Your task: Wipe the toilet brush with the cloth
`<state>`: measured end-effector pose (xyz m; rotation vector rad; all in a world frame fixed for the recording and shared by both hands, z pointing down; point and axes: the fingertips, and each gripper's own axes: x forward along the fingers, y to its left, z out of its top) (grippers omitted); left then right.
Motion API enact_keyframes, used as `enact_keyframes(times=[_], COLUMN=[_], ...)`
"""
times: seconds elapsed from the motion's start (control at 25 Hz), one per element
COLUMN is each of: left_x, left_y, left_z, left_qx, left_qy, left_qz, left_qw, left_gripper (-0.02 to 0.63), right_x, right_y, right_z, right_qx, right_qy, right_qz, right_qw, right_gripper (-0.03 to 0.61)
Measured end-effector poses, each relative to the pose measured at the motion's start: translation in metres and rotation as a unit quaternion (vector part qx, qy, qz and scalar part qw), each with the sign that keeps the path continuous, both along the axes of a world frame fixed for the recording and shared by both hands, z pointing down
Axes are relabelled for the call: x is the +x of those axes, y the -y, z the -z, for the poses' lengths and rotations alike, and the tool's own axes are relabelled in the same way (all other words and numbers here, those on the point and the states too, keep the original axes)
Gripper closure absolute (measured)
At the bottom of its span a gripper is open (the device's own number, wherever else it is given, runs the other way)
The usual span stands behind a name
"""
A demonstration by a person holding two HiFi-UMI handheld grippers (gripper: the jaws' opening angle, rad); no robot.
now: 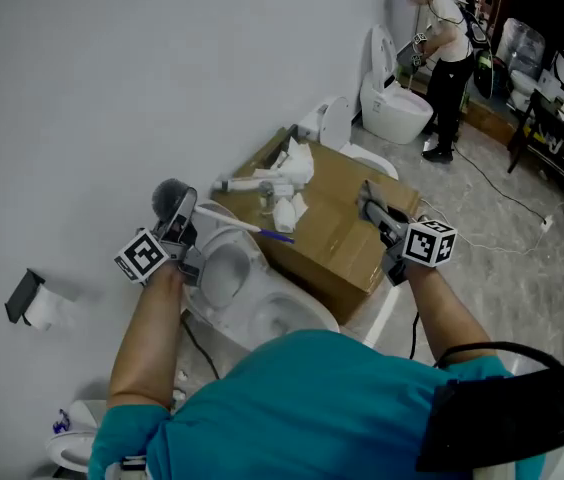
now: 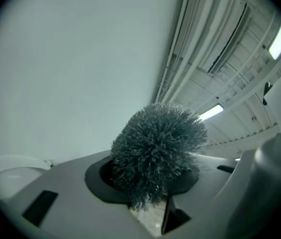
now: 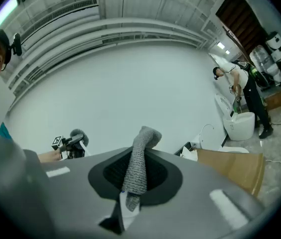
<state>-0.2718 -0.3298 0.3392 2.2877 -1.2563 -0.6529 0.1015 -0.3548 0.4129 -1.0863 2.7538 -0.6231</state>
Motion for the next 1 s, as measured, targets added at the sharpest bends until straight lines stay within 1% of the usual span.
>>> enact_keyframes(times=[0.12, 0.28, 0.4, 0.52, 0.72, 0.8, 0.92, 1.0], left_x=[0.000, 0.006, 0.008, 0.008, 0.007, 0.008, 0.011, 0.012], left_y=[-0.012, -0.027, -0.038, -0.049, -0.059, -0.060, -0.061, -0.060], left_z=[-0.018, -0.049, -0.075, -0.092, -0.104, -0.105, -0.100, -0.096], left_qx=[0.001, -0.015, -0.036, -0.052, -0.060, -0.061, -0.057, -0.054], left_qy=[0.060, 0.128, 0.180, 0.222, 0.264, 0.267, 0.262, 0.265], left_qz=[0.003, 0.004, 0.004, 0.003, -0.001, -0.002, -0.008, -0.009], left_qw=[0.9982, 0.9917, 0.9829, 0.9736, 0.9627, 0.9619, 0.9634, 0.9627], left_gripper=[0.453, 0.453, 0.453, 0.453, 0.453, 0.453, 0.453, 0.453], right_x=[-0.022, -0.041, -0.042, -0.035, -0.030, -0.031, -0.034, -0.038], right_y=[-0.011, -0.018, -0.020, -0.017, -0.012, -0.014, -0.016, -0.016], right_z=[-0.013, -0.019, -0.013, -0.002, 0.009, 0.007, 0.006, 0.008], right_qx=[-0.002, -0.004, 0.000, 0.013, 0.033, 0.036, 0.037, 0.038], right_qy=[-0.029, -0.046, -0.041, -0.037, -0.061, -0.072, -0.075, -0.078], right_qz=[0.028, 0.047, 0.045, 0.025, 0.002, 0.002, 0.007, 0.011], right_qw=[0.999, 0.998, 0.998, 0.999, 0.998, 0.997, 0.996, 0.996], right_gripper=[0.560, 0.560, 0.560, 0.560, 0.560, 0.560, 0.561, 0.561])
